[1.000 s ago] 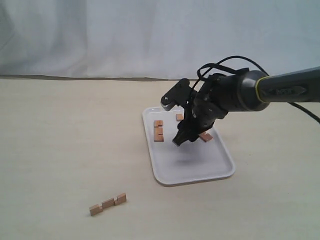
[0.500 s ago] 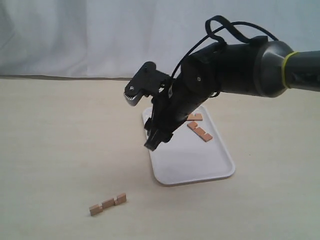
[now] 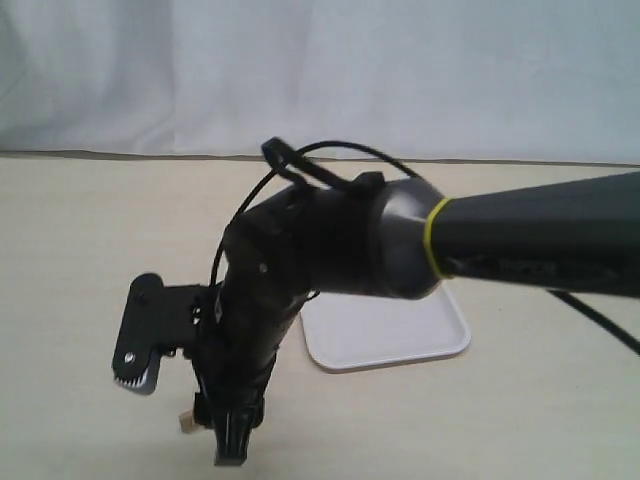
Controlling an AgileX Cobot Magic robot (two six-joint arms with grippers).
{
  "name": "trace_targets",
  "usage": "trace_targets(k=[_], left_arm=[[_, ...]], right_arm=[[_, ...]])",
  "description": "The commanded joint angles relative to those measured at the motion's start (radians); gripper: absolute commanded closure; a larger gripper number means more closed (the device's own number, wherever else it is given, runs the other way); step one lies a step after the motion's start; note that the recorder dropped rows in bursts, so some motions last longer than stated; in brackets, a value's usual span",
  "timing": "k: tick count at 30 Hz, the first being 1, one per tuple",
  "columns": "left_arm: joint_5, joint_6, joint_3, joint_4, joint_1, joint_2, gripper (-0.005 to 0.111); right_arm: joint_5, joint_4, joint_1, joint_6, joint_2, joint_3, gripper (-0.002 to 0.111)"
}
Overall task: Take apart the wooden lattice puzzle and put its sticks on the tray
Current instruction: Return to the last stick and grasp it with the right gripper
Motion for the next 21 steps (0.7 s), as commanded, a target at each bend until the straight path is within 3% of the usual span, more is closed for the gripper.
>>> trace_targets(k=[1,15,18,21], left_arm=[[-0.013,0.0,0.002,-0.003,-0.001,-0.002,0.107],[-0.013,0.0,0.002,-0.003,-0.001,-0.002,0.107],[-0.013,0.0,0.002,-0.003,-0.001,-0.002,0.107],[-0.013,0.0,0.002,-0.003,-0.001,-0.002,0.107]], right_arm=[[-0.012,-0.032,0.037,-0.045,0.051,-0.001,0.047],[-0.12,-0.074,0.039,-0.048,0.134,-0.001,0.053],[-0.128,-0.076,0.039,-0.048,0.139,-0.001,0.059],[-0.14,-0.087,0.039,-0.048,0.145,-0.001,0.072]])
